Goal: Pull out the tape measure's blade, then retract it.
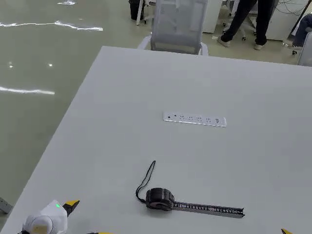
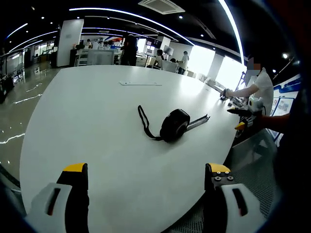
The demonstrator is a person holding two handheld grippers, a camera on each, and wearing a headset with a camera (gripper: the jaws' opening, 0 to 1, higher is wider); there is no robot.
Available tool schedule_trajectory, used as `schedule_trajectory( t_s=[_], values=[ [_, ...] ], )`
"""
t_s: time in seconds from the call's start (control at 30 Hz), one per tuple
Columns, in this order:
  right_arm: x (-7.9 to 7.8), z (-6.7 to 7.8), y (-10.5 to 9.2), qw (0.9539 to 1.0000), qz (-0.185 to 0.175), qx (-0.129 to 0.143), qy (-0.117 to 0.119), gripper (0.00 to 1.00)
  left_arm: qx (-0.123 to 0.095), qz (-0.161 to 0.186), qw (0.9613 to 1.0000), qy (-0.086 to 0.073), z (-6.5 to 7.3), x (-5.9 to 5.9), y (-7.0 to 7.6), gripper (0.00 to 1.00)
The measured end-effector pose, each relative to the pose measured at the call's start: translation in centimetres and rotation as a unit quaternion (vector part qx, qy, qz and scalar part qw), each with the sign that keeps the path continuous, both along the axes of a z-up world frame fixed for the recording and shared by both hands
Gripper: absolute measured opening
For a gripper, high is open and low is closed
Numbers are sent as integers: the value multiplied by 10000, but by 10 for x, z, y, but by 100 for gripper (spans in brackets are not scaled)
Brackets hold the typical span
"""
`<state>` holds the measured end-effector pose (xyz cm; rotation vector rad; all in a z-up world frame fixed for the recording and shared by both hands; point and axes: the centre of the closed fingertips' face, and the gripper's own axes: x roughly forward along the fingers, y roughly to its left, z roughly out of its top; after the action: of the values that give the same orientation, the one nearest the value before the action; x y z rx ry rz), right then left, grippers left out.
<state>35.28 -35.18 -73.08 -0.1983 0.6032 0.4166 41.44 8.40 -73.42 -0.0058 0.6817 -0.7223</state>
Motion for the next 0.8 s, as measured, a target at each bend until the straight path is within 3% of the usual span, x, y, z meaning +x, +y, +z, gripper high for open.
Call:
schedule_trajectory(
  t_s=[0.13,0.43,0.57,0.7,0.8],
  values=[
    [-6,-2,-5,10000,-77,6,-4,100,59,-72,9998,-150,7,-3,-5,99],
    [-7,6,-9,9999,-128,21,-54,100,81,10,9998,-176,18,-5,-16,99],
    [-4,6,-8,9999,-96,24,-92,99,90,82,9996,-254,29,0,-27,99],
    [-2,6,-9,9999,-87,0,-149,97,18,220,9987,-449,42,12,-41,99],
    [1,10,-7,9996,-166,137,-182,96,-32,354,9985,-418,47,16,-49,99]
  ],
)
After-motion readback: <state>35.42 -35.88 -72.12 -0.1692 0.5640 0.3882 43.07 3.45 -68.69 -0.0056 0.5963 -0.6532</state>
